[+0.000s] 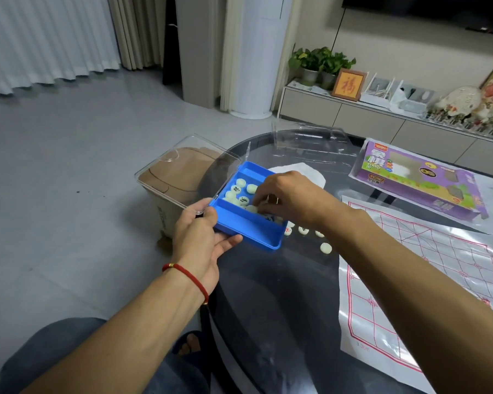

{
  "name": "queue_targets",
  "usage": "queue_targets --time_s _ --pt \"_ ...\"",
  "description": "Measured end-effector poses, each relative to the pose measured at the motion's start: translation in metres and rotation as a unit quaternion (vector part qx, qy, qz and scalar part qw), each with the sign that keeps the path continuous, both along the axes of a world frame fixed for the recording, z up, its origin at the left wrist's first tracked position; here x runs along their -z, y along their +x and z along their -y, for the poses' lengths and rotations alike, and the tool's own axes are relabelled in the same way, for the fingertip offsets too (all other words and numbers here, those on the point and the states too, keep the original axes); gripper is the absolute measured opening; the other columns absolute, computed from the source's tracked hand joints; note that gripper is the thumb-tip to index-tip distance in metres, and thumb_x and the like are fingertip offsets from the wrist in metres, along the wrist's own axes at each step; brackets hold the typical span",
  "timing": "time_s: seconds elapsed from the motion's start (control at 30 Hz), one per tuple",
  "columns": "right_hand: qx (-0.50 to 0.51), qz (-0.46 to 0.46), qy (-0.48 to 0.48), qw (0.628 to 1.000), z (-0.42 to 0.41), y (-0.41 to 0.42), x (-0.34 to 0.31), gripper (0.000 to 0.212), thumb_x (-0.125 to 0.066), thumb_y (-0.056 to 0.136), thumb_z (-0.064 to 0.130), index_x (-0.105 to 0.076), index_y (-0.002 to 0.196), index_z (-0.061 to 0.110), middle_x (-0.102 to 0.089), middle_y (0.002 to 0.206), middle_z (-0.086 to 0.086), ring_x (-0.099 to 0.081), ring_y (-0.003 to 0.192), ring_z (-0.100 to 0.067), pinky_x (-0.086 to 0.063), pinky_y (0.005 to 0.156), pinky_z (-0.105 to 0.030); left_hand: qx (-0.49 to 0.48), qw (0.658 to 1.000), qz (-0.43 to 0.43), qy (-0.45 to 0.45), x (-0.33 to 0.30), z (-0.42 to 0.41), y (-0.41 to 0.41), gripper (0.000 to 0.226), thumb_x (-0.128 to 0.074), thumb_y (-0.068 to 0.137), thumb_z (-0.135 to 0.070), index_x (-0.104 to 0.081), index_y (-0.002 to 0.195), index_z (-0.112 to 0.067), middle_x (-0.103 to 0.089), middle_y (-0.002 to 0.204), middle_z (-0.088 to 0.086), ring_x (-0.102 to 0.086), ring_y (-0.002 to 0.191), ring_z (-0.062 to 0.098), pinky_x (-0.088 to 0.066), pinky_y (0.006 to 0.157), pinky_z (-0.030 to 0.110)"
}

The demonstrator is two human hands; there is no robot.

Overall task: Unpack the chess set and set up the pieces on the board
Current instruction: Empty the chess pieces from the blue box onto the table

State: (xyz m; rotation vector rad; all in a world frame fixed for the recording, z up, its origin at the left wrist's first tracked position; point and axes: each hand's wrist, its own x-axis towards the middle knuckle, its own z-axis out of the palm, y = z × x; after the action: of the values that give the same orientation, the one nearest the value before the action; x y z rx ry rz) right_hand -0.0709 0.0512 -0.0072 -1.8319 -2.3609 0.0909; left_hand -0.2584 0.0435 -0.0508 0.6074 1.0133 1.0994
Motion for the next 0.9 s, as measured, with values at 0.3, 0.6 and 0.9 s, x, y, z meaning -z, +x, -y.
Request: queue_targets --time_s 0.3,0.6,0.9 --pt "0.046 0.025 -0.016 0.998 0.003 0.013 -0.005 0.023 -0.064 0.090 0.015 -0.077 0.107 0.023 -0.073 0.099 0.003 -0.063 0.089 -0.018 -0.050 0.080 -0.032 -0.024 0.999 -0.015 0.019 -0.003 -0.001 0.000 0.019 -0.050 0.104 -0.017 -0.057 0.122 -0.021 -0.070 0.115 0.009 -0.074 0.094 0.028 -0.058 0.058 0.032" --pt "0.045 0.025 -0.085 0.995 0.004 0.010 -0.006 0.027 -0.065 0.091 0.020 -0.073 0.116 0.024 -0.067 0.098 0.004 -0.058 0.090 -0.016 -0.045 0.077 -0.027 -0.033 0.999 -0.021 0.009 -0.003 0.000 0.000 0.020 -0.051 0.104 -0.017 -0.058 0.122 -0.021 -0.070 0.115 0.008 -0.074 0.095 0.027 -0.059 0.062 0.035" --pt "0.015 0.022 -0.132 0.991 0.001 0.011 -0.009 0.023 -0.072 0.090 0.024 -0.073 0.113 0.027 -0.071 0.103 0.005 -0.063 0.092 -0.013 -0.054 0.087 -0.037 -0.025 0.999 -0.024 0.007 -0.003 0.000 -0.001 0.017 -0.050 0.105 -0.018 -0.058 0.119 -0.021 -0.070 0.112 0.008 -0.073 0.092 0.024 -0.061 0.063 0.035"
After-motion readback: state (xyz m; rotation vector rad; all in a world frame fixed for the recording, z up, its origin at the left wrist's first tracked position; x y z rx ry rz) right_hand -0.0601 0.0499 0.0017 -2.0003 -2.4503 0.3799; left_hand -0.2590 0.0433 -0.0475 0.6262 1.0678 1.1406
